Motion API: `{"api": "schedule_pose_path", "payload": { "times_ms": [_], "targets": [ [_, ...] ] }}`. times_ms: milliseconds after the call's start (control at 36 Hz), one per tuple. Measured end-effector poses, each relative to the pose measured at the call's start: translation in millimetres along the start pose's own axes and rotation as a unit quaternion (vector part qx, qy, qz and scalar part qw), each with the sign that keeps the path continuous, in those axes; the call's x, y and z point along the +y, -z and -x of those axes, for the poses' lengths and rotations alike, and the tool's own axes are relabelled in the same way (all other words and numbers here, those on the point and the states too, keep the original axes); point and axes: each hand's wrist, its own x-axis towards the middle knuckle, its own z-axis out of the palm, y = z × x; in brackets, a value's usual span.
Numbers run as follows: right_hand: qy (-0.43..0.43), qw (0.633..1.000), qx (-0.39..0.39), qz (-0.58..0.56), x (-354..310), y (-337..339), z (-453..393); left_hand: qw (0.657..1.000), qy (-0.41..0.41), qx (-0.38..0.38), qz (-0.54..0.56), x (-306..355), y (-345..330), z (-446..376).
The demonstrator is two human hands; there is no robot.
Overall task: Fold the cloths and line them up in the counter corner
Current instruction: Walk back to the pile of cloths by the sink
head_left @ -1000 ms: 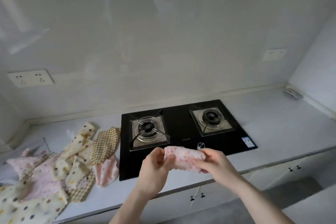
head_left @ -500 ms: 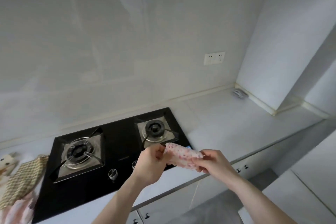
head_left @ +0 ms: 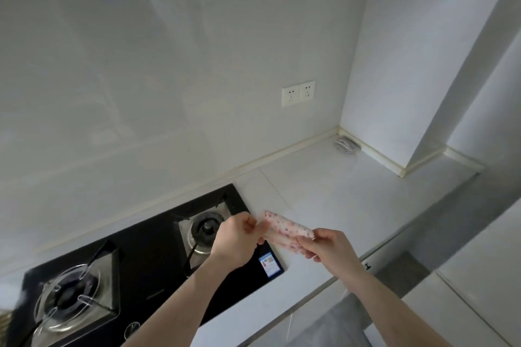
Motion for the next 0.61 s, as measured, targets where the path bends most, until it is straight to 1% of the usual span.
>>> {"api": "schedule_pose_path", "payload": {
  "times_ms": [194,306,389,472,528,611],
  "targets": [
    [-0.058,0.997,0.027,-0.031,14,12,-49,0.998,0.003,-0.043,-0.047,12,-17,-56],
    [-0.099,0.989,0.053,-0.096,23,20,-77,0.996,0.009,-0.083,-0.014,18,-27,-80],
    [-0.159,0.968,0.078,-0.176,38,33,-107,0.994,0.029,-0.104,0.020,15,-33,-100],
    [-0.234,0.935,0.113,-0.243,57,53,-142,0.991,0.047,-0.124,0.020,15,-38,-123],
    [-0.273,0.915,0.134,-0.266,72,69,-167,0.990,0.060,-0.128,0.013,17,-42,-138],
    [-0.302,0.901,0.156,-0.270,95,98,-203,0.989,0.088,-0.118,0.015,21,-53,-160]
  ]
}}
